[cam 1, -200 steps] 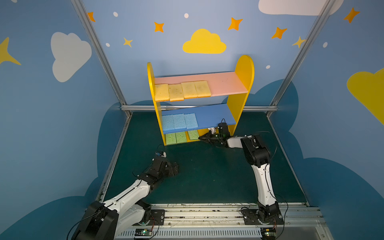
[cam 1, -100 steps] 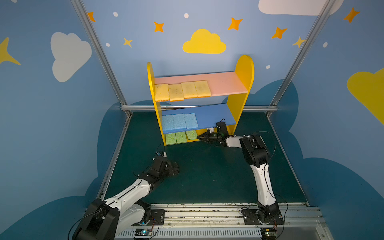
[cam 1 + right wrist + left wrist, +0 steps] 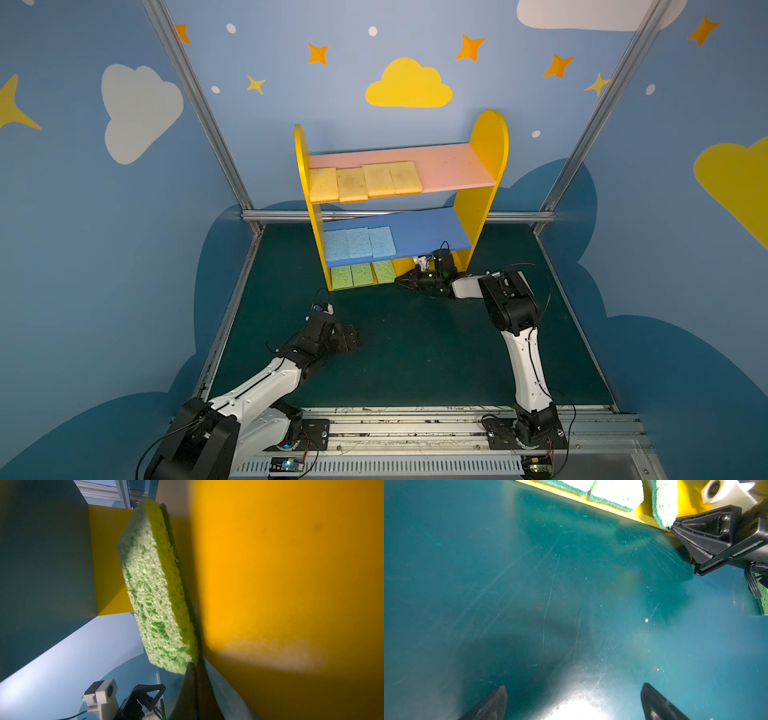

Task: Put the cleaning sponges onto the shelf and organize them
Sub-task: 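Push the green sponge into the bottom shelf beside the other green sponges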

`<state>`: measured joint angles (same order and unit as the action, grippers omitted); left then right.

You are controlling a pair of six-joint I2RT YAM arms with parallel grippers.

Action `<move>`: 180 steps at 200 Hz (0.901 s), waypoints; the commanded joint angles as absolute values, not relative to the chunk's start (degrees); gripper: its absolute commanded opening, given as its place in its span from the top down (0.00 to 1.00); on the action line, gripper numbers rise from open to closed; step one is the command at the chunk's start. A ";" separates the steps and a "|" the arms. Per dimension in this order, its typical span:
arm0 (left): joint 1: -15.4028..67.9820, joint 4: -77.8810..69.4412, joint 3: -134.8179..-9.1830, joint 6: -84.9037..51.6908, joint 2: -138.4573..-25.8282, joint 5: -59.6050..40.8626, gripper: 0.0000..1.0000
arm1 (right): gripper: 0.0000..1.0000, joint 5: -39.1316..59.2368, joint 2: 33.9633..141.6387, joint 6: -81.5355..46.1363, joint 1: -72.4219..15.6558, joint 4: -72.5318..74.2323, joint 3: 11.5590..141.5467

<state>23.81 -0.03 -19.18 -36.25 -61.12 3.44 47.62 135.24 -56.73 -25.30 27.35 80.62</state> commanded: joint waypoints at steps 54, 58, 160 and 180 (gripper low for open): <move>23.49 0.16 -19.12 -36.02 -59.43 3.41 0.00 | 0.93 47.46 135.18 -57.30 -26.02 26.55 80.07; 23.52 0.18 -19.11 -36.03 -59.35 3.43 0.00 | 0.91 47.46 135.18 -57.30 -26.08 26.50 80.07; 23.42 1.47 -19.16 -35.95 -57.25 3.25 0.00 | 0.62 48.87 132.86 -55.91 -26.58 27.03 79.15; 23.39 2.26 -19.25 -35.67 -56.36 2.99 0.00 | 0.59 48.78 131.89 -55.39 -26.22 26.53 78.34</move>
<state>23.62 0.56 -19.07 -36.23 -57.69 3.40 48.27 134.85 -56.66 -26.30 27.70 80.03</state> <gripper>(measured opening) 0.996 0.396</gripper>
